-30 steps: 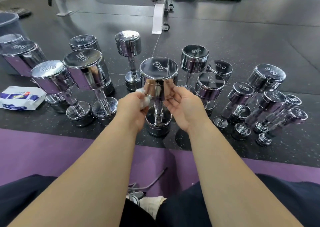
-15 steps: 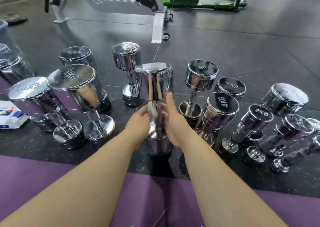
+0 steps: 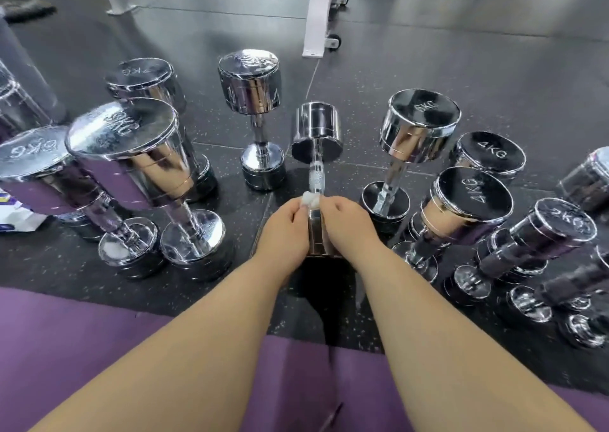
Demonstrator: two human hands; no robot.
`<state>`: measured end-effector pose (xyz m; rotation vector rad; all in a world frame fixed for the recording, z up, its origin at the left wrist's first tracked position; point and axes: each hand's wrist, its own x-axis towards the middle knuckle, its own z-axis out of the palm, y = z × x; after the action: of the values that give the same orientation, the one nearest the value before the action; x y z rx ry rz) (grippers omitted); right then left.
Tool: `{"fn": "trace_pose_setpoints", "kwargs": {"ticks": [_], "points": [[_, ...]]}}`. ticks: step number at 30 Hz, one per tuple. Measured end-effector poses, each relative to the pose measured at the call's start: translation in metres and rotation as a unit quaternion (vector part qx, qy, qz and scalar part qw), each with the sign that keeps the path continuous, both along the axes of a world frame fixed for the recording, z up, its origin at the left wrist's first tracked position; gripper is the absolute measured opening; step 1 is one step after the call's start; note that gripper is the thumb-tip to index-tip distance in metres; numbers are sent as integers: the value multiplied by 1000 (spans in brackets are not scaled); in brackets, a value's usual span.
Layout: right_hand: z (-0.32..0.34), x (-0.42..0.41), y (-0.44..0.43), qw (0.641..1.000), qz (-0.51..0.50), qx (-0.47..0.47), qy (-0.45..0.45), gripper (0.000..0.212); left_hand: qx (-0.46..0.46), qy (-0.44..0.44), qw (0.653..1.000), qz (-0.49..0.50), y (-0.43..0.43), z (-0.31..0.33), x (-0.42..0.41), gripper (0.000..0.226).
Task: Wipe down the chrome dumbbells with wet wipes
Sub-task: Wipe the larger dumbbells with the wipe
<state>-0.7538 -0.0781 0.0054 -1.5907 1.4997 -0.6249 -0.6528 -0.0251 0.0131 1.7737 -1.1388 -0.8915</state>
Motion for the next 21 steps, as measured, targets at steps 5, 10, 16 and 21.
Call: {"fn": "trace_pose_setpoints", "kwargs": {"ticks": [5,10,16,21], "points": [[-25,-8,-1,999,-32,18,-24,33,12,-33,999,23,-9,-16,-8,29],[-16,-6,11,996,-44,54,-49,40,39,-51,998,-3,-11,-11,1,24],[5,-15,41,994,44,80,63,35,102,-38,994,-12,25,0,10,29],[14,-27,63,984,37,171,41,27,165,-64,983,-49,45,2,10,34]]}}
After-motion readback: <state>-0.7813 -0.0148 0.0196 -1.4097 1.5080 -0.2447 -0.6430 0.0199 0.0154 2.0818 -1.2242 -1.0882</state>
